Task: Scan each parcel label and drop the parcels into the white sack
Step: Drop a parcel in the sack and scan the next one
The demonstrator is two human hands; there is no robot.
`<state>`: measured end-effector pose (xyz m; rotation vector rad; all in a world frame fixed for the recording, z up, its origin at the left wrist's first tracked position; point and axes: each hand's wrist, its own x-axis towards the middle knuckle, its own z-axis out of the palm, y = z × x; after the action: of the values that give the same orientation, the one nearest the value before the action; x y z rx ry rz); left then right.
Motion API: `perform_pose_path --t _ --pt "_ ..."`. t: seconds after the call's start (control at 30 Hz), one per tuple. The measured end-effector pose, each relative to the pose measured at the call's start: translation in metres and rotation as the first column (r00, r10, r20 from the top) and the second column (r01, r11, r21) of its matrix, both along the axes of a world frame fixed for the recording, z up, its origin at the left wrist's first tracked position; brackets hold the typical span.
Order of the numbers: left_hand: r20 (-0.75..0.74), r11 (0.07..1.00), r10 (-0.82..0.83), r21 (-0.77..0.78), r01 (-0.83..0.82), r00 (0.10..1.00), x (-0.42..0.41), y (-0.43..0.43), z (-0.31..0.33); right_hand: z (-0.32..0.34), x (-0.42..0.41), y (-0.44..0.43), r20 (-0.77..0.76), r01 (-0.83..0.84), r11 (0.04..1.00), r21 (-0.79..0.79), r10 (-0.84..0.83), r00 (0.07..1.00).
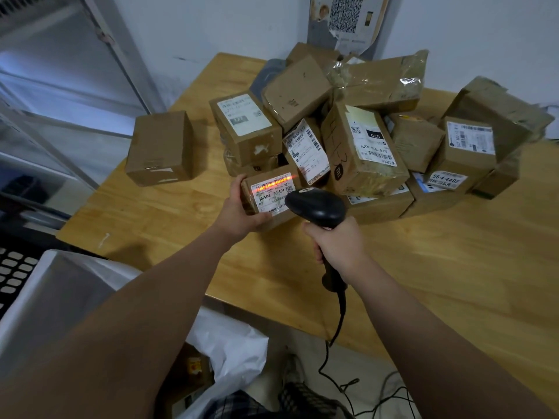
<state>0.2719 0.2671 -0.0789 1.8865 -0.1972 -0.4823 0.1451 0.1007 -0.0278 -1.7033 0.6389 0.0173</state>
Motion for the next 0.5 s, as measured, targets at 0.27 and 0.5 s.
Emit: perform_pose_path --t 0.27,0.5 --pt "0.009 0.999 0.025 0.028 -0.025 1.0 -0.0002 -0.0013 -0.0033 0.0022 -0.0045 0.0016 0.01 0.004 1.0 0.005 -0.004 1.0" --pt "0.022 0.998 0.03 0.06 -0.031 0.999 -0.0014 -0.0045 -0.002 0.0087 -0.01 0.0035 0.029 0.0 1.0 0.014 0.0 1.0"
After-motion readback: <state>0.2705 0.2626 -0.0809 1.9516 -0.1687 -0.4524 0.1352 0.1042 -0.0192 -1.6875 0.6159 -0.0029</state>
